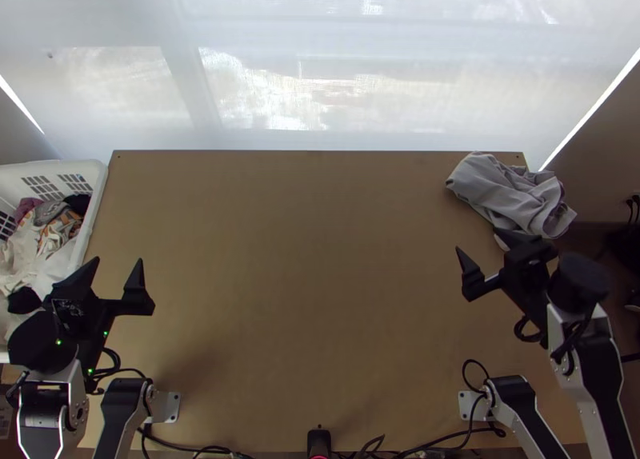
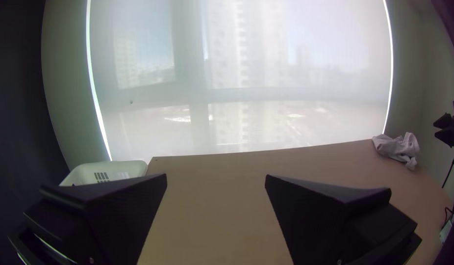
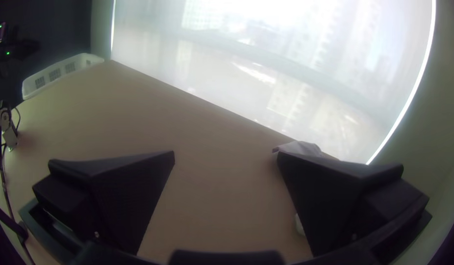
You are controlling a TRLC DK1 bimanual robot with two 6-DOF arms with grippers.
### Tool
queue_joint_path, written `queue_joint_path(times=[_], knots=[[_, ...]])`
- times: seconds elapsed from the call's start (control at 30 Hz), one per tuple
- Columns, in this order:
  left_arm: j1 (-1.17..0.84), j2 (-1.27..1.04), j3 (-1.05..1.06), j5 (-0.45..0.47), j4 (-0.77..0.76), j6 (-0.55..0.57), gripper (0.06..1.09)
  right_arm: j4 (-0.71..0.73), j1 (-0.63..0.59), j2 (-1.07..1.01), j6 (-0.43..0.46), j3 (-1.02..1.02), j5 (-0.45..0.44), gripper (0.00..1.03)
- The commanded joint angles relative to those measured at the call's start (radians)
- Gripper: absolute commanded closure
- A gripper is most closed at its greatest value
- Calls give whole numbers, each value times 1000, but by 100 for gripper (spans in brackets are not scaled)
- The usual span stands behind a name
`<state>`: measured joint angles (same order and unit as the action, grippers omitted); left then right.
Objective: Fold the t-shirt
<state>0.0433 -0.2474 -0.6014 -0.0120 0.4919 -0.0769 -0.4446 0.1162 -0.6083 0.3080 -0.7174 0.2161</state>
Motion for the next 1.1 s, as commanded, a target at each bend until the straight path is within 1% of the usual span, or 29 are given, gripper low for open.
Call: queue_joint_path(times=[0.0, 0.07, 0.13, 0.23, 0.27, 0.33, 0.37, 0.43, 0.5, 0.53, 0.57, 0.63, 0.7, 0.73, 0.83, 1.07], knots=[[3, 198, 192, 1, -58, -23, 11, 113, 11, 303, 29, 266, 39, 5], [1, 255, 246, 1, -76, -9, 11, 118, 16, 301, 68, 291, 80, 5], [12, 246, 265, 0, -76, 28, 11, 159, 14, 328, 115, 337, 94, 5], [26, 249, 308, 0, -101, 34, 11, 184, 14, 413, 183, 435, 123, 5], [32, 250, 330, 0, -128, 25, 11, 188, 13, 461, 186, 472, 123, 5], [36, 250, 371, 0, -151, -46, 11, 187, 3, 605, 198, 547, 121, 5], [36, 249, 382, 0, -156, -73, 11, 196, -7, 617, 197, 578, 123, 5], [49, 243, 382, 0, -159, -73, 11, 198, -38, 607, 203, 608, 120, 5], [46, 250, 381, 3, -147, -72, 11, 196, -38, 611, 206, 619, 121, 5], [43, 249, 379, 3, -138, -67, 11, 179, -15, 611, 218, 619, 121, 5], [38, 249, 377, 3, -131, -63, 11, 139, 5, 614, 252, 619, 123, 5], [38, 249, 377, 3, -131, -63, 11, 107, 16, 614, 318, 619, 124, 5], [38, 249, 377, 3, -130, -63, 11, 80, 7, 613, 330, 619, 123, 5], [38, 249, 377, 3, -130, -63, 11, 37, 7, 613, 330, 618, 123, 5], [38, 249, 377, 3, -130, -63, 11, 4, -39, 611, 373, 615, 121, 5], [40, 249, 377, 3, -130, -61, 11, 3, -225, 611, 372, 615, 121, 5]])
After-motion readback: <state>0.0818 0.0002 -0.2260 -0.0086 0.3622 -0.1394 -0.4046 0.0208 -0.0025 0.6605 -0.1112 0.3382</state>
